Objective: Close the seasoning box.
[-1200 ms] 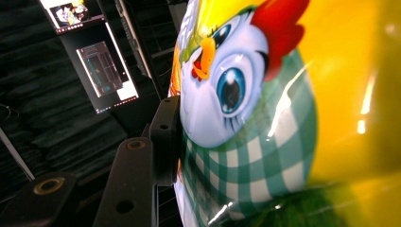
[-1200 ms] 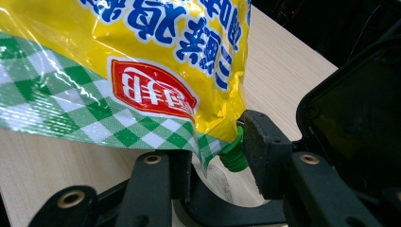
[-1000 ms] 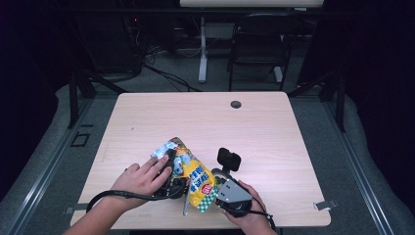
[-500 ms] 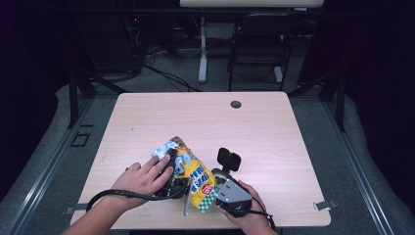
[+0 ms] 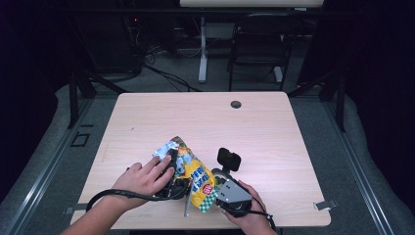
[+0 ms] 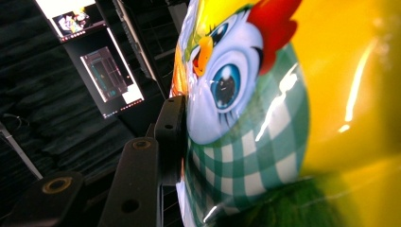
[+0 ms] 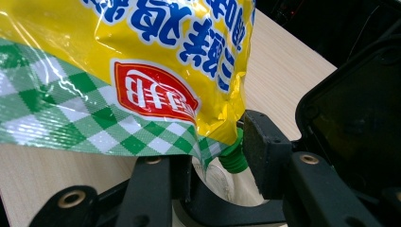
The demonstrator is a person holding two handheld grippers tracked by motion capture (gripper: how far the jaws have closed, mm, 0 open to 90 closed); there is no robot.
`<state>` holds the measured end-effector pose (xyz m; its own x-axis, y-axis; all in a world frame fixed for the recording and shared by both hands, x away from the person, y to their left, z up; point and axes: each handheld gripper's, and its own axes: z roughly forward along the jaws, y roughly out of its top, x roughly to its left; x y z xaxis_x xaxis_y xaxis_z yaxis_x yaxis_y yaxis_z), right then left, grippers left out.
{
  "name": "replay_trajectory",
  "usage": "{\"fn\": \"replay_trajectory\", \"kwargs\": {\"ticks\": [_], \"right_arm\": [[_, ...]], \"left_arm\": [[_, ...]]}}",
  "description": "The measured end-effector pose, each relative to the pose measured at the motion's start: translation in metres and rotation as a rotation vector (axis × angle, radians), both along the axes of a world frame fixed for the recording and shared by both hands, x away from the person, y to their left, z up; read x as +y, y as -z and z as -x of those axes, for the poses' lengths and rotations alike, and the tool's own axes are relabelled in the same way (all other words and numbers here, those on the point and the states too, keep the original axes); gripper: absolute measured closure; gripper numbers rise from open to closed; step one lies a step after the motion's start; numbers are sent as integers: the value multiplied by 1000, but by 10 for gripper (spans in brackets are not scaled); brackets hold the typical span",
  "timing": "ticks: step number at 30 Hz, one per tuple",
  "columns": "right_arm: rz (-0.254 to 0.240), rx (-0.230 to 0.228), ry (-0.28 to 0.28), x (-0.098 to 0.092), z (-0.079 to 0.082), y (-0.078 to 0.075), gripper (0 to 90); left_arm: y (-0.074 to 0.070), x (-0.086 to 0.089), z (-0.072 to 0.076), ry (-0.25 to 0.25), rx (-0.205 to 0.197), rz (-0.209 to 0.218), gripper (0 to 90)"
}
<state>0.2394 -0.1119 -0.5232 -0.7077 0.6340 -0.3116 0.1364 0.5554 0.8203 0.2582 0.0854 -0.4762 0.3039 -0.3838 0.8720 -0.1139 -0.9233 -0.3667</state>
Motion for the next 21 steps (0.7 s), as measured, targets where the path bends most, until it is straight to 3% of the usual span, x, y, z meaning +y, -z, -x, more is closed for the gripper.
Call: {"fn": "replay_trajectory", "kwargs": {"ticks": [21], "right_arm": [[6,-3,3,0,1,0,641]], "left_arm": [[-3,-5,2,15,-10,-32,624]]}}
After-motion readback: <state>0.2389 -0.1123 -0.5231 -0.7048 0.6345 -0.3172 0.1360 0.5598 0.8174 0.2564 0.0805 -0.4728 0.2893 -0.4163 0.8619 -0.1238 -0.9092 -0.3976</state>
